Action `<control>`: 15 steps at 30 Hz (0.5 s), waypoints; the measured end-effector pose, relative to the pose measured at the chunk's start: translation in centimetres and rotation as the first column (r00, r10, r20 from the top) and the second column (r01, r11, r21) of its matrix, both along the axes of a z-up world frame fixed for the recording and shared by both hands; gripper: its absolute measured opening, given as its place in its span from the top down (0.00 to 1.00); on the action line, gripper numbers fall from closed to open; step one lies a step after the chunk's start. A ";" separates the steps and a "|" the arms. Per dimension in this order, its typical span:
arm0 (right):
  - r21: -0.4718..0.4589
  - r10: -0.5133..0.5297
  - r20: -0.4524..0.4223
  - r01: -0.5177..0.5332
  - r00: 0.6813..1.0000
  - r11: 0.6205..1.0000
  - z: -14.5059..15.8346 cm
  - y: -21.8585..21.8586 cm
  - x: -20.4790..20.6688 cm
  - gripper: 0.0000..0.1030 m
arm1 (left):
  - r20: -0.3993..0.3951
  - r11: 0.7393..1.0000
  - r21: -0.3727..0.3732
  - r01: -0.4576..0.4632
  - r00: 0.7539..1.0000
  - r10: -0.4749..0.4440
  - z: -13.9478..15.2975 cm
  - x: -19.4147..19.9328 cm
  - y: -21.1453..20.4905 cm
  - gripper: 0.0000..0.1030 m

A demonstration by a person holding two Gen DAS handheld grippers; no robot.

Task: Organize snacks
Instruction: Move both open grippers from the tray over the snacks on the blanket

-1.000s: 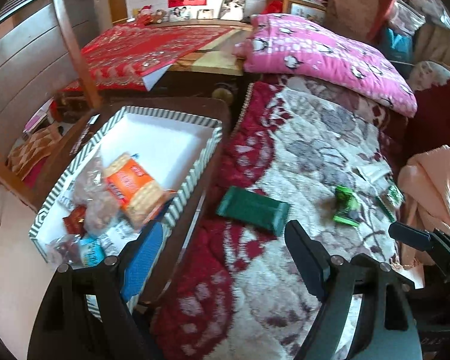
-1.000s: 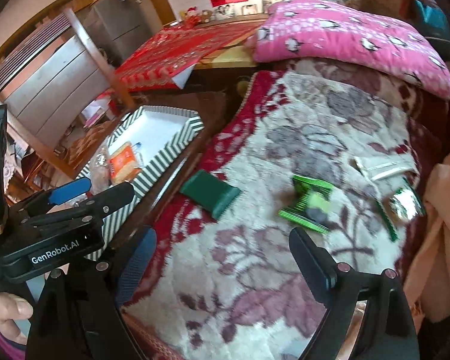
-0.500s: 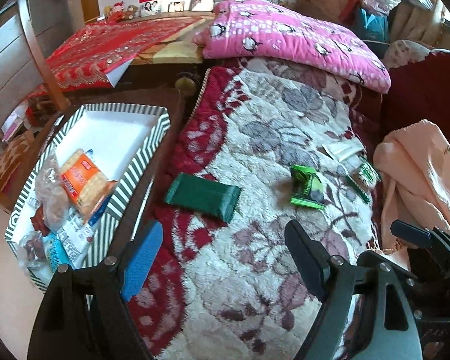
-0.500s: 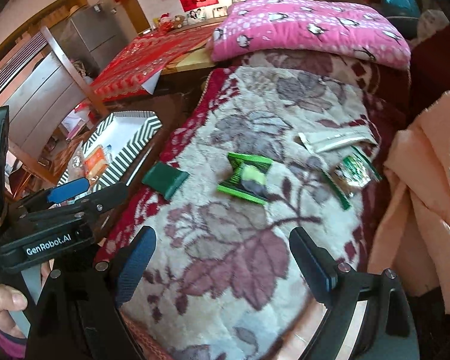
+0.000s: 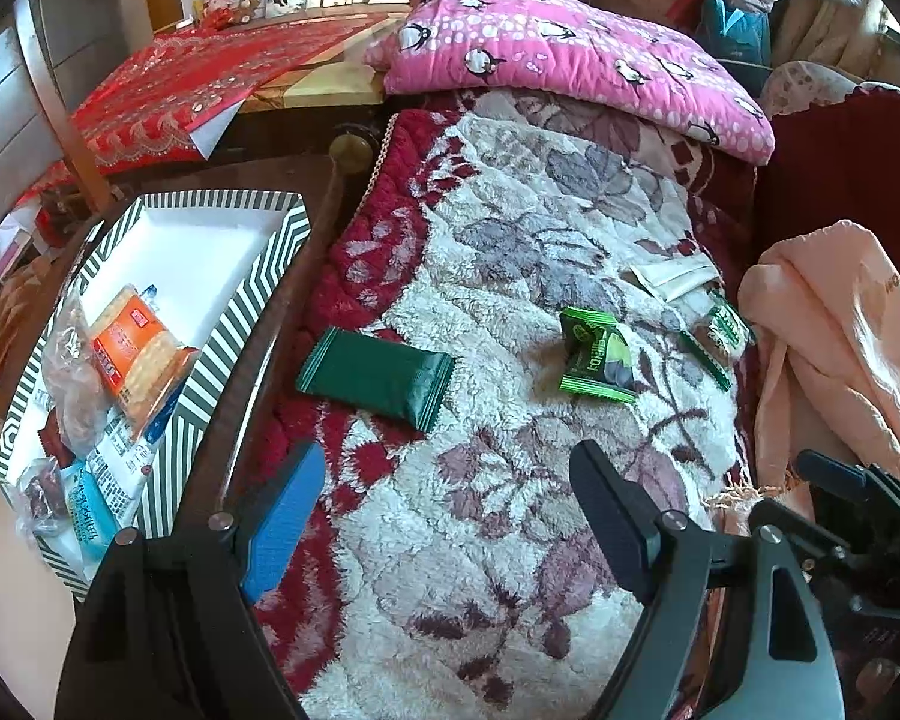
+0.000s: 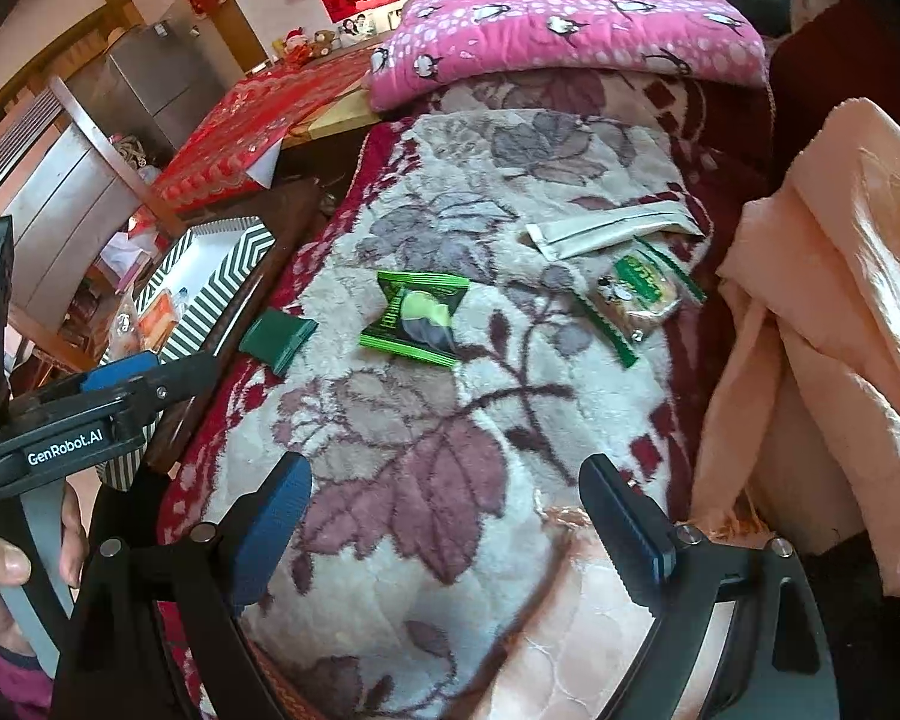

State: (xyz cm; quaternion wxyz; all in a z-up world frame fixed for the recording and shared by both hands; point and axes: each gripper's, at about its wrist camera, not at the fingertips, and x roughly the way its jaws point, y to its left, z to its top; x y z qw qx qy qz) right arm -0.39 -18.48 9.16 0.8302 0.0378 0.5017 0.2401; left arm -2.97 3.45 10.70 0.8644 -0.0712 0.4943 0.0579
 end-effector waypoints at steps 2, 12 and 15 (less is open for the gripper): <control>-0.009 -0.010 0.001 0.010 1.000 1.000 0.0 -0.6 0.1 0.10 | -0.004 1.000 -0.001 -0.004 1.000 0.004 -0.1 0.1 0.2 0.20; 0.003 -0.109 -0.023 0.109 0.994 0.994 -0.3 -4.7 1.3 0.09 | -0.038 0.998 -0.049 -0.037 0.999 0.036 -0.3 0.9 3.0 0.20; 0.014 -0.133 -0.042 0.133 0.990 0.991 -0.7 -5.4 1.6 0.09 | -0.044 0.997 -0.045 -0.067 0.997 0.065 -0.4 1.1 4.3 0.20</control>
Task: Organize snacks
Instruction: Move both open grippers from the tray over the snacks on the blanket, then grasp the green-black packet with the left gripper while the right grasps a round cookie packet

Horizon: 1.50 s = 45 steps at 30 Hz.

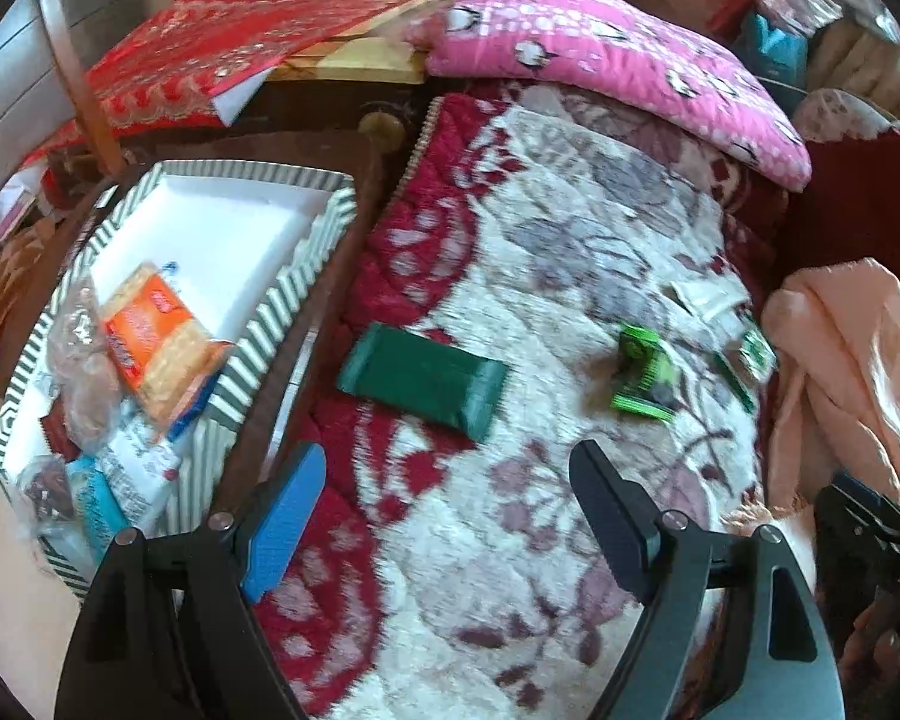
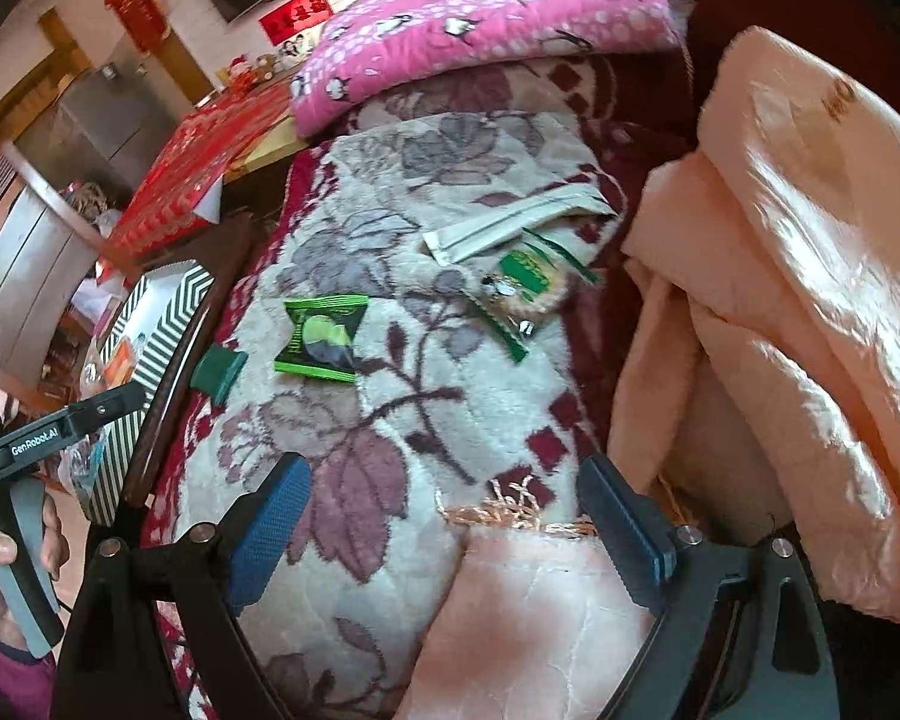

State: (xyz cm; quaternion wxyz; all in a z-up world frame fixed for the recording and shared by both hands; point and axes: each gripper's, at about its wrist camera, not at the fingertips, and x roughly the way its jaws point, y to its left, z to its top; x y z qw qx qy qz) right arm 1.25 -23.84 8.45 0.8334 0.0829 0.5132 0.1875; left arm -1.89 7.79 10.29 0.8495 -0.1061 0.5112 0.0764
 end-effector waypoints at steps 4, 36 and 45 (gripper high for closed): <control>-0.003 -0.007 -0.009 0.007 1.000 1.000 -0.3 -0.2 0.2 0.09 | -0.006 0.999 -0.008 -0.034 0.999 0.034 0.0 0.3 1.5 0.20; 0.087 -0.106 -0.069 0.112 0.992 0.990 -0.9 -3.5 1.5 0.09 | -0.046 0.999 -0.016 0.027 0.999 -0.028 -1.9 3.9 -1.3 0.20; 0.073 -0.089 -0.100 0.096 0.991 0.993 -1.8 -2.0 2.6 0.09 | -0.071 0.989 -0.029 0.145 0.987 -0.147 -3.4 7.1 -6.1 0.20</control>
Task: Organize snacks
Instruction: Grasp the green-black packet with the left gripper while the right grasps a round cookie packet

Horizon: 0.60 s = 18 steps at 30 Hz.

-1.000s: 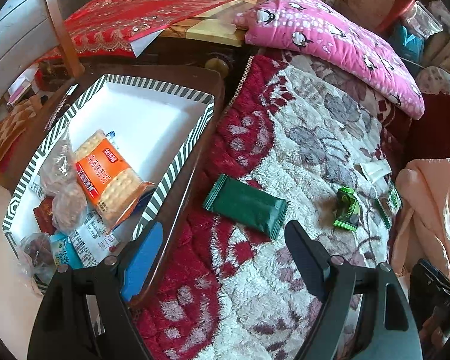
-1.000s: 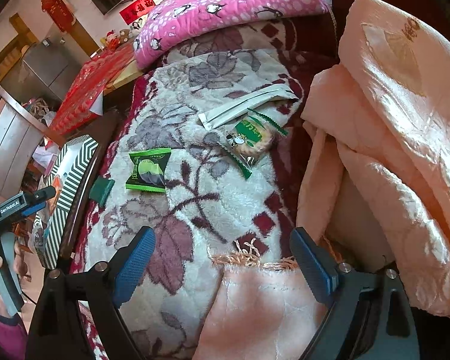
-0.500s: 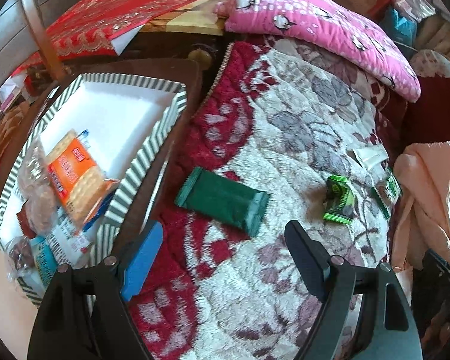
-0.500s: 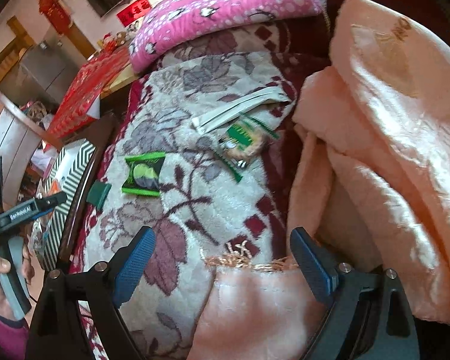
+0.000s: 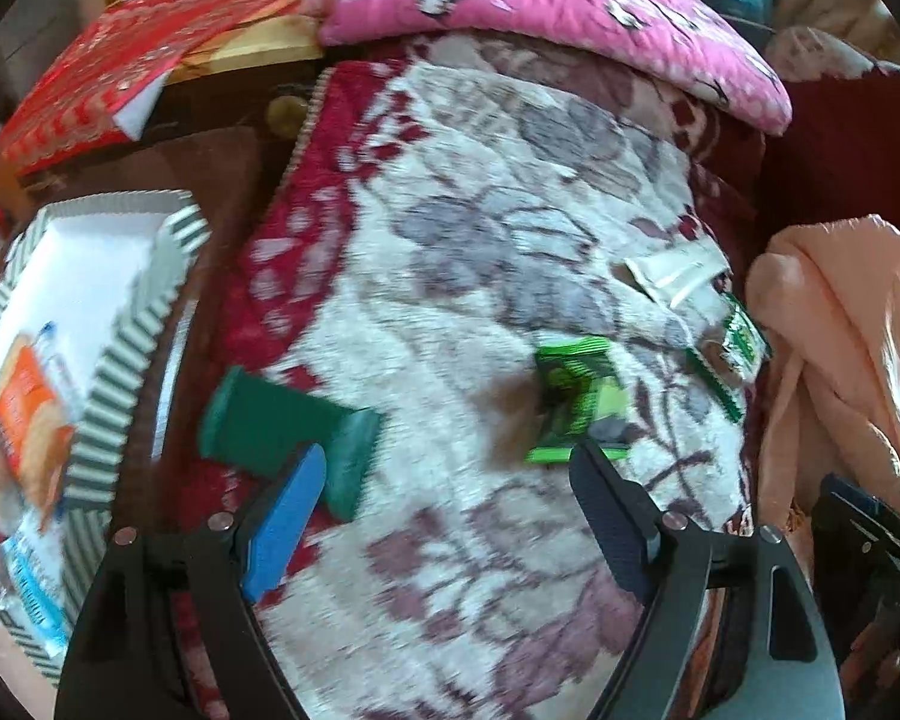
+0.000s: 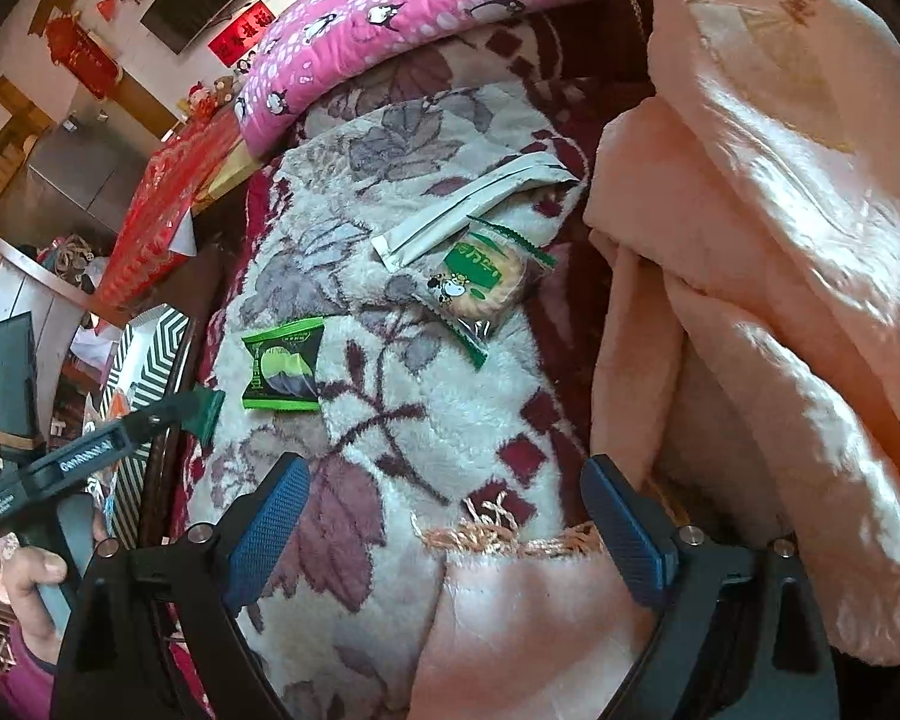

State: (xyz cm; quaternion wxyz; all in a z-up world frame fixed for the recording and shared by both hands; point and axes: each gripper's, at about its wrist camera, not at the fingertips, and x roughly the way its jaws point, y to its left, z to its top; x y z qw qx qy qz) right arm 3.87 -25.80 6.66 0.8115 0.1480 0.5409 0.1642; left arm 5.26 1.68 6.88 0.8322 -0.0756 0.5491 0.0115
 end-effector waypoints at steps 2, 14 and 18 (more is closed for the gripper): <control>-0.021 0.007 0.011 -0.007 1.000 1.000 0.2 0.5 0.6 0.09 | -0.002 1.000 0.000 0.019 1.000 -0.019 -0.3 0.7 -1.0 0.20; -0.067 0.037 0.019 -0.036 0.999 0.997 -0.1 2.4 4.4 0.08 | -0.037 0.998 0.026 0.064 0.997 -0.063 -2.8 3.6 -4.4 0.20; -0.073 0.035 0.016 -0.034 0.999 0.997 -0.3 2.3 4.9 0.08 | -0.042 0.997 0.036 0.070 0.997 -0.069 -3.4 4.2 -4.9 0.20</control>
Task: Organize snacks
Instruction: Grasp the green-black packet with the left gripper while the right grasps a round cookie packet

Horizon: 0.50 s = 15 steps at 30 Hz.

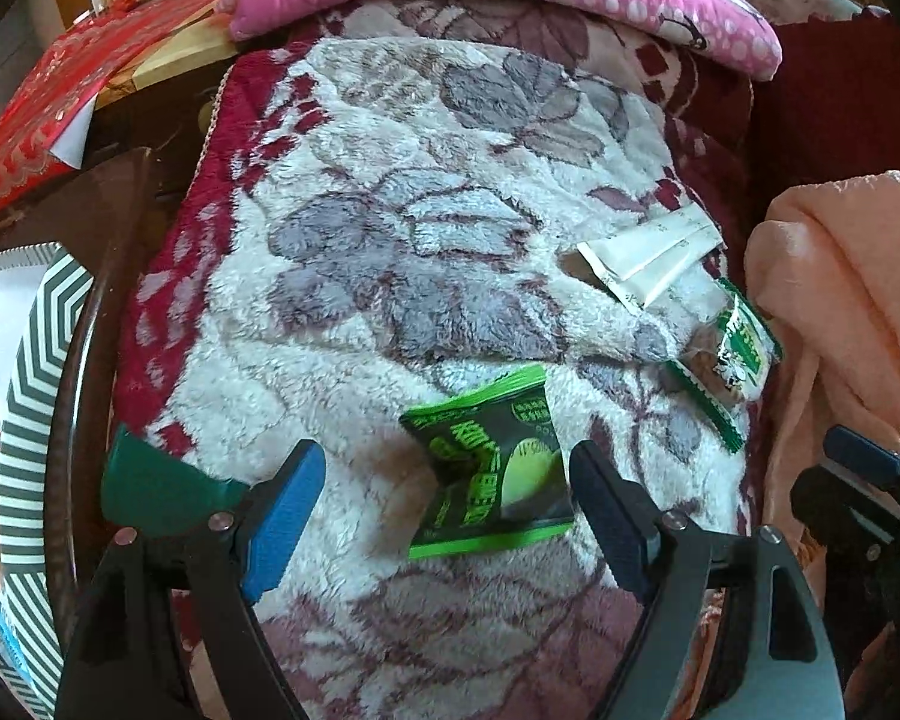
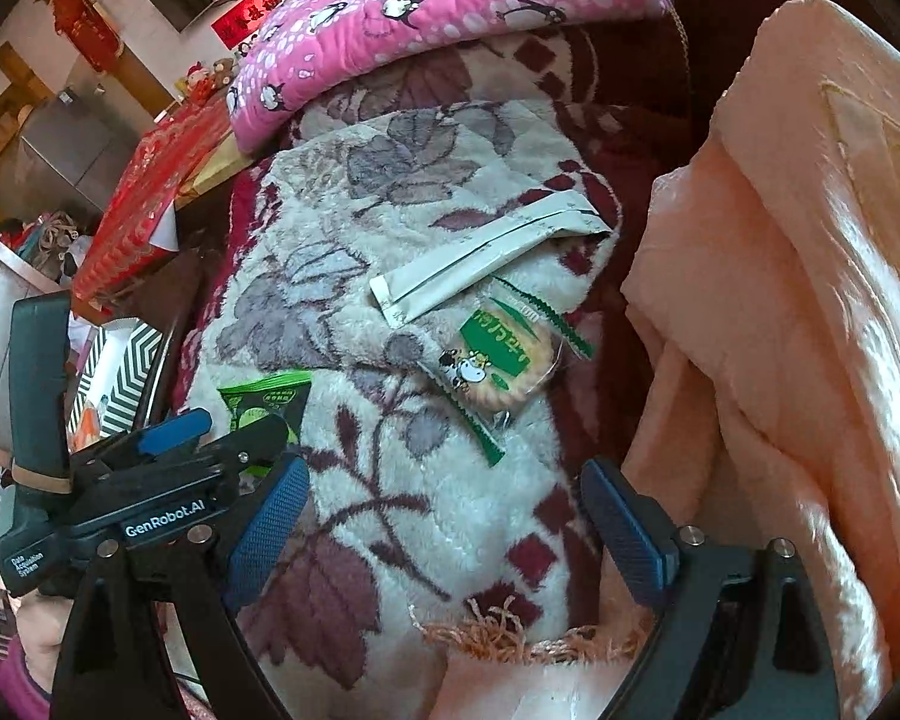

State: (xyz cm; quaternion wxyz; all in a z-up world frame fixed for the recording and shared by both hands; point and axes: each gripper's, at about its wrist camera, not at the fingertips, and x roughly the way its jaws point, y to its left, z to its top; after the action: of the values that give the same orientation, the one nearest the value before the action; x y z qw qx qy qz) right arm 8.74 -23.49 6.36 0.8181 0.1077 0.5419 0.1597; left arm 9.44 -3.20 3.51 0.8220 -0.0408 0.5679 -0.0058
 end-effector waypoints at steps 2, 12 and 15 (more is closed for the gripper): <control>0.003 -0.009 -0.003 0.009 1.000 1.000 -0.2 -0.2 0.3 0.08 | -0.007 1.000 0.004 0.000 1.000 0.000 -0.4 0.2 -0.1 0.20; 0.049 -0.070 -0.040 0.072 0.997 0.996 -2.3 -0.2 3.1 0.08 | -0.024 1.000 0.018 -0.003 1.000 0.004 -1.4 0.9 -0.2 0.20; 0.059 -0.100 -0.059 0.103 0.993 0.993 -3.4 0.0 4.5 0.08 | -0.026 1.000 0.031 -0.002 1.000 0.003 -1.5 1.0 -0.2 0.20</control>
State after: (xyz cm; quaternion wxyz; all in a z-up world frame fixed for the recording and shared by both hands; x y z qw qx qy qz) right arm 13.19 -23.53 2.95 0.8058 0.1649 0.5534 0.1313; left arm 10.42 -3.44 1.98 0.8150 -0.0289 0.5787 0.0043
